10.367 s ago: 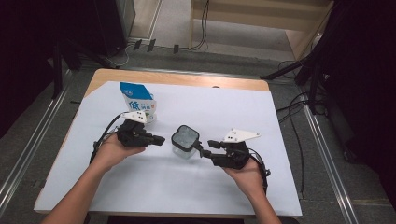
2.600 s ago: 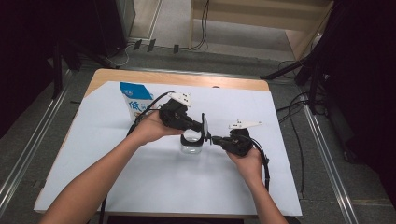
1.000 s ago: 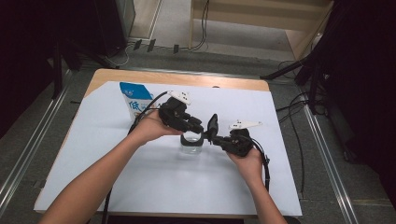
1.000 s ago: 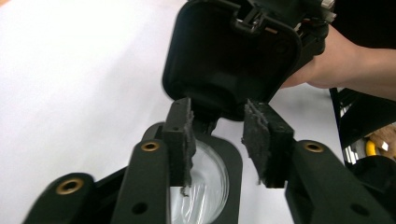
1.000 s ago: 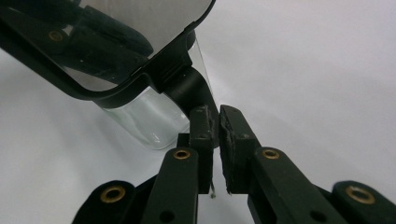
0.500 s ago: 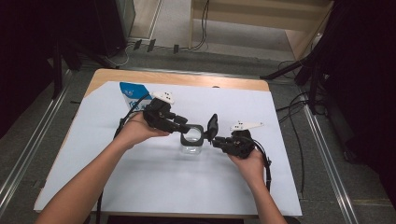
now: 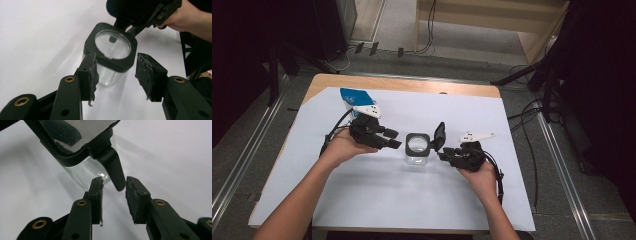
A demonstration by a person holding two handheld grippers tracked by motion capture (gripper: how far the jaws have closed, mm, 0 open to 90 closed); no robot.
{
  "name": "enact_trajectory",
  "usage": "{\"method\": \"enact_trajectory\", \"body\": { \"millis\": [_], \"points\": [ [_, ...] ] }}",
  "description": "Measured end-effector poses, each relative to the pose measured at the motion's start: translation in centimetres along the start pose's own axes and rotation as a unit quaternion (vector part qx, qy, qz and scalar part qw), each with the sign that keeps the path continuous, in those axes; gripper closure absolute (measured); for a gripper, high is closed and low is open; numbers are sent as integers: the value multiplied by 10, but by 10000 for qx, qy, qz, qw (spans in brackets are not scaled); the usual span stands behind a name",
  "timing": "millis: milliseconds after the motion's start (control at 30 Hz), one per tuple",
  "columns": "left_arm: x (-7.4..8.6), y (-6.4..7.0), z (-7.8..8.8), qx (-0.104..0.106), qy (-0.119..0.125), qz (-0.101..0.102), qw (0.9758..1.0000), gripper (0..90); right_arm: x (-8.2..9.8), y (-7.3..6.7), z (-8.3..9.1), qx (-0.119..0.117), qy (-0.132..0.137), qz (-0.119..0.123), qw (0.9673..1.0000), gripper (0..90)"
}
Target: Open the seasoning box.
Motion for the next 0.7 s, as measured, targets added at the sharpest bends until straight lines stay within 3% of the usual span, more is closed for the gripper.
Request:
{"method": "enact_trajectory", "body": {
  "millis": [67,367,433,700],
  "points": [
    [4,-2,3,10,20,95,10000,502,-1,0,0,2,18,14,10000,671],
    [19,-7,13,-191,24,16,9998,423,-4,0,2,-30,82,79,9999,664],
    [22,-8,17,-149,84,138,9998,416,-5,0,2,-41,86,85,9999,662],
    [29,-16,30,-261,166,196,9993,401,-6,1,2,-46,89,56,9999,657]
  ]
}}
Point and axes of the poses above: each handheld gripper's, and its own axes: z roughly backward along the jaws, x roughly out of its underside, y roughly to its right, the point moved 10 cm from there along -z, roughly forward along the jaws, and after that the axes turned 3 degrees about y, right-handed, at the moved point
